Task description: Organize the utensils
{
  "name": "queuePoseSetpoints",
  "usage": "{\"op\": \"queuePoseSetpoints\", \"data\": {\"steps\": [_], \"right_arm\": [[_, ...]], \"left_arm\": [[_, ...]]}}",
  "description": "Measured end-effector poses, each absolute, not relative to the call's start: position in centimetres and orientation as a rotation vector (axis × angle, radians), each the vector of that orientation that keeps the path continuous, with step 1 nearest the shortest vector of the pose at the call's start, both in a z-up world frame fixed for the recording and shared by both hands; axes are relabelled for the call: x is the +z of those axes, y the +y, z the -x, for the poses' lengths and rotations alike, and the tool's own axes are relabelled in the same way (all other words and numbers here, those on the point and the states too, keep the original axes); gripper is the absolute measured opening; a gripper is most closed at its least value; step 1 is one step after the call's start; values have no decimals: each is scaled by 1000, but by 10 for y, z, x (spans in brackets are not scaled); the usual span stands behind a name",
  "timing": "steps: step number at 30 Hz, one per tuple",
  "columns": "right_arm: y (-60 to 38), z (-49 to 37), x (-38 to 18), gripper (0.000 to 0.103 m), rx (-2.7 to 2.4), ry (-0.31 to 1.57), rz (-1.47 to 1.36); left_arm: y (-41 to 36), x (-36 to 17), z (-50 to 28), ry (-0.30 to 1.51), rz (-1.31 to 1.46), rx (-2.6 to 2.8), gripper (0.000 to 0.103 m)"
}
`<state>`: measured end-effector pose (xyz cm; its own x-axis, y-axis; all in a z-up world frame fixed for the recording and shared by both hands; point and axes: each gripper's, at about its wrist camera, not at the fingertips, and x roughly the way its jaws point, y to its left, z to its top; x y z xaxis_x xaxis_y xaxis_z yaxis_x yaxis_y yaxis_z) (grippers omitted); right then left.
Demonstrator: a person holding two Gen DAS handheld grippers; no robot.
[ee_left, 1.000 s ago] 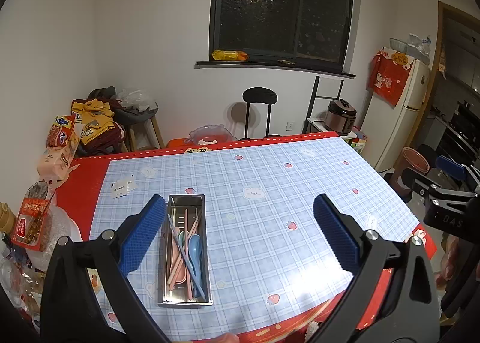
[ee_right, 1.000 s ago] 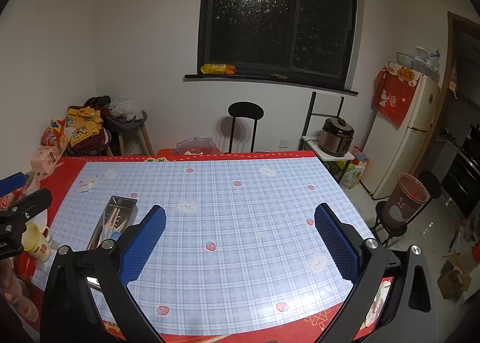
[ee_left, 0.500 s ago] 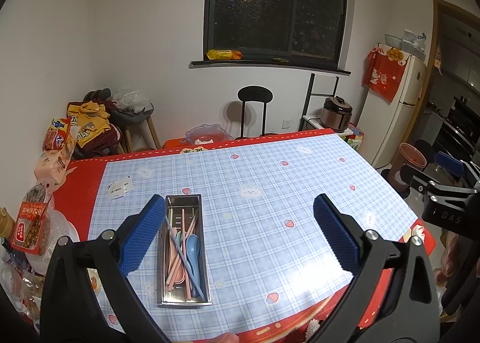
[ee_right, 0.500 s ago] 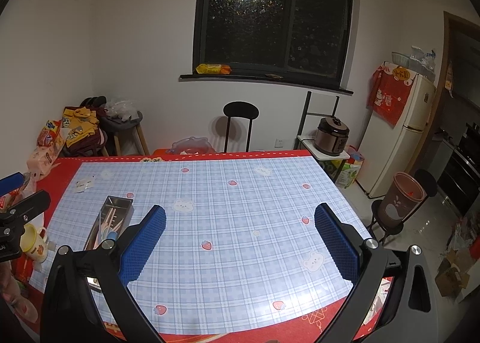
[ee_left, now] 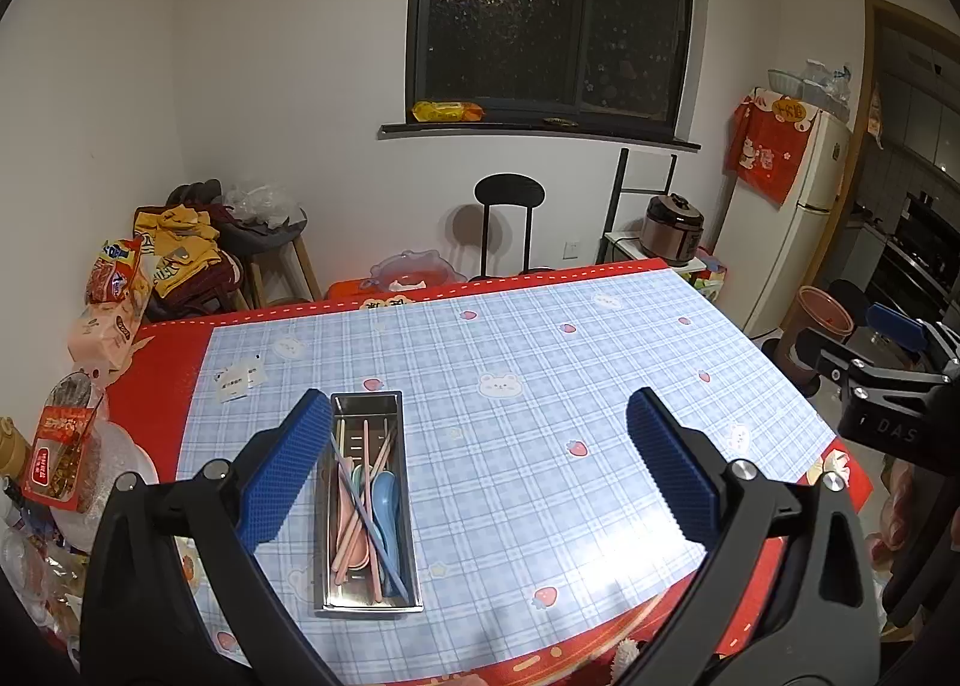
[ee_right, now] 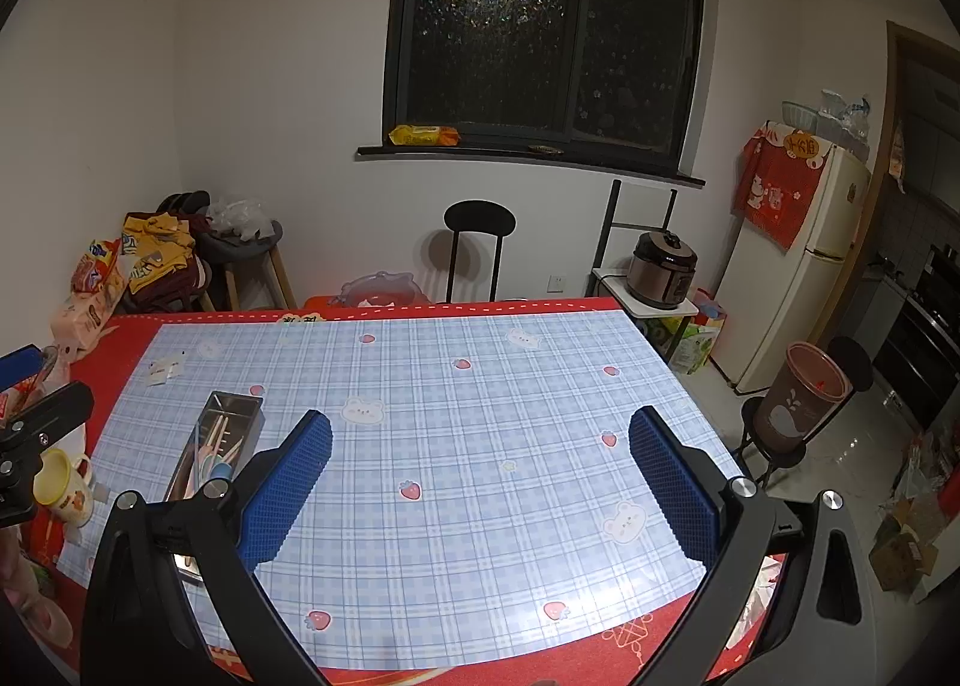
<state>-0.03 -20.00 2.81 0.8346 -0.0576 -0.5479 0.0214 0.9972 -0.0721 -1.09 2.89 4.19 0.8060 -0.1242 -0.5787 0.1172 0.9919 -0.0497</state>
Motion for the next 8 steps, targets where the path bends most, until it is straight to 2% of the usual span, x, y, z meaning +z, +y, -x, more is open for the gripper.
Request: {"op": "queuePoseSetpoints", "data": {"steps": [8], "right_arm": [[-201, -3, 26, 97, -37, 589, 63]], "left_arm": [[28, 40, 10, 630, 12, -122, 97]]}}
